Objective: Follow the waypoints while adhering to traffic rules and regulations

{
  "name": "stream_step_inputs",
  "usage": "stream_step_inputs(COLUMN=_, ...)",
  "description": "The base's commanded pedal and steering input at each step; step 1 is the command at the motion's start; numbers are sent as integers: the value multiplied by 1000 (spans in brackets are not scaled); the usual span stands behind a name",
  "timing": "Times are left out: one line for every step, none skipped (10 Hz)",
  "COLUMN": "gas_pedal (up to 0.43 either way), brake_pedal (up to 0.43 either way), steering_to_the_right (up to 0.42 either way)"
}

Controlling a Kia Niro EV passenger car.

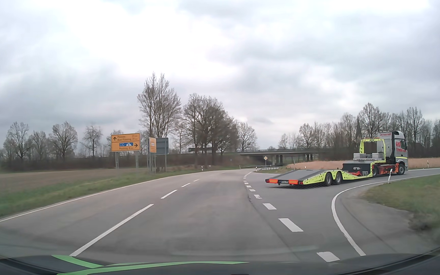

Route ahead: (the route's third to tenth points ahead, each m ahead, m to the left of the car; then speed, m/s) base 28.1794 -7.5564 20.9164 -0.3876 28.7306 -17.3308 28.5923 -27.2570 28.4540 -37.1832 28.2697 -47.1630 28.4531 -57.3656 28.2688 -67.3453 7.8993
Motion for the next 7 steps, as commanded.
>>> stream_step_inputs(gas_pedal=0, brake_pedal=0, steering_to_the_right=94)
stream_step_inputs(gas_pedal=0, brake_pedal=0, steering_to_the_right=99)
stream_step_inputs(gas_pedal=0, brake_pedal=0, steering_to_the_right=102)
stream_step_inputs(gas_pedal=0, brake_pedal=0, steering_to_the_right=109)
stream_step_inputs(gas_pedal=0, brake_pedal=0, steering_to_the_right=113)
stream_step_inputs(gas_pedal=0, brake_pedal=0, steering_to_the_right=115)
stream_step_inputs(gas_pedal=0, brake_pedal=0, steering_to_the_right=123)
